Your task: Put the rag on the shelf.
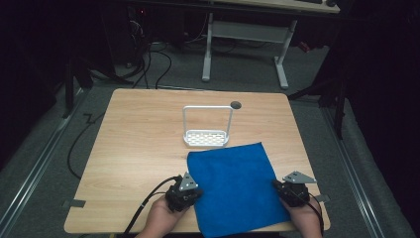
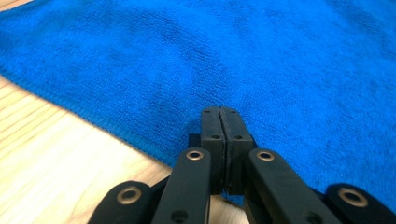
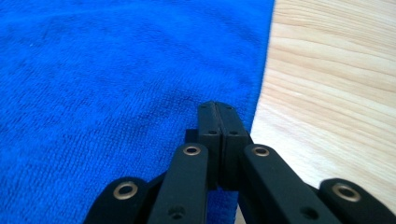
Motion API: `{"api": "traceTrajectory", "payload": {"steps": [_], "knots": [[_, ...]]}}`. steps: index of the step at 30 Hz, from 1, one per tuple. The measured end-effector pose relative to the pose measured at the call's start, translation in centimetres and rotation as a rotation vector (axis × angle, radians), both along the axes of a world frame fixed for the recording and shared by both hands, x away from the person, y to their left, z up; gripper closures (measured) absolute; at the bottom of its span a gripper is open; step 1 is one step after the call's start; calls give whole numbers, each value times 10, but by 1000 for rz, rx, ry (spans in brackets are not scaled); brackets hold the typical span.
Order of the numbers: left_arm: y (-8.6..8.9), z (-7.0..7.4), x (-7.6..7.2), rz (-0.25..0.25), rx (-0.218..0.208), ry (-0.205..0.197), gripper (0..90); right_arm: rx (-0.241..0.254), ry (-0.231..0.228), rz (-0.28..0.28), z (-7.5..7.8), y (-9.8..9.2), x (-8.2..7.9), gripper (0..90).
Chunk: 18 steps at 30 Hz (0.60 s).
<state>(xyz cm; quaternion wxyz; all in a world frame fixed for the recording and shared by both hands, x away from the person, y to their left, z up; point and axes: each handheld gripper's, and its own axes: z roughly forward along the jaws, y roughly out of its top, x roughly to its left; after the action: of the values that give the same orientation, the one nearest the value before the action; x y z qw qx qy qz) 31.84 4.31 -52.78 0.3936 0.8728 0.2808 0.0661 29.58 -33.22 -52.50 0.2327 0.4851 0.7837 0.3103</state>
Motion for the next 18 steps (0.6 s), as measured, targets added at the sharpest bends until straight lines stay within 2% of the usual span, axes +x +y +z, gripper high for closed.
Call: {"api": "traceTrajectory", "payload": {"steps": [7, 12, 14, 16, 18], "knots": [[18, 0, 2, 26, 14, -10, 895, 4, 8, 43, 0, 15, -5, 900], [45, 0, 4, 73, 7, 4, 895, 18, 16, 117, 0, 37, -10, 900], [52, 0, 4, 84, 3, 7, 895, 12, 13, 131, 0, 40, -10, 900], [66, -1, 6, 116, -4, 14, 896, 5, 13, 180, 0, 56, -12, 900], [73, -1, 7, 134, -6, 12, 896, -3, 12, 201, 0, 62, -12, 900]]}}
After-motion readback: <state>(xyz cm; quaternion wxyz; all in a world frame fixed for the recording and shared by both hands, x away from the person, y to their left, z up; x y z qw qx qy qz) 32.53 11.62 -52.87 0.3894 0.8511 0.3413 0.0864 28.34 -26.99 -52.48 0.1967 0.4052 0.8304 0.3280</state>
